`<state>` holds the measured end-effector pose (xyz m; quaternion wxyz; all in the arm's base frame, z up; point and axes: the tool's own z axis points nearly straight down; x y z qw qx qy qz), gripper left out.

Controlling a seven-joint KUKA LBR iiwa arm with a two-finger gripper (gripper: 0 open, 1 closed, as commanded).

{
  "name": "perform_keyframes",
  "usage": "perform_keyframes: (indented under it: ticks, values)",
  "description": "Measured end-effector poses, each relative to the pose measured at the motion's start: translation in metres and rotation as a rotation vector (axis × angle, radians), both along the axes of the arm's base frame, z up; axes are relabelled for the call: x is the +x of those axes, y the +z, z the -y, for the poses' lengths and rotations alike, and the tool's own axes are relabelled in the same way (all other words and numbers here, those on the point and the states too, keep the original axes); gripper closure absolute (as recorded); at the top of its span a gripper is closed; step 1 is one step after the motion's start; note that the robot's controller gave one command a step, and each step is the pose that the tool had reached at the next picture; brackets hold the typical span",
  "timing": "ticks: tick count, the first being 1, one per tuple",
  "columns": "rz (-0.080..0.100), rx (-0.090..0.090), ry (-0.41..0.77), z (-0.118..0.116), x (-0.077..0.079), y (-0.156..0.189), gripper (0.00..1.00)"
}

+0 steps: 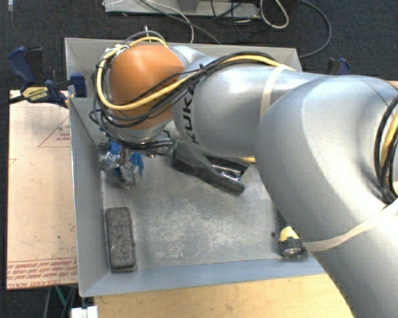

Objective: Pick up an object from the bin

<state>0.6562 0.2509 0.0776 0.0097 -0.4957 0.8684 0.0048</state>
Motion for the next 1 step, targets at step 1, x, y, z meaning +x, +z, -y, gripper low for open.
perform_keyframes:
  ticks: [1]
  values:
    - [0.002, 0.003, -0.002, -0.0005, 0.0005, 0.0091, 1.0]
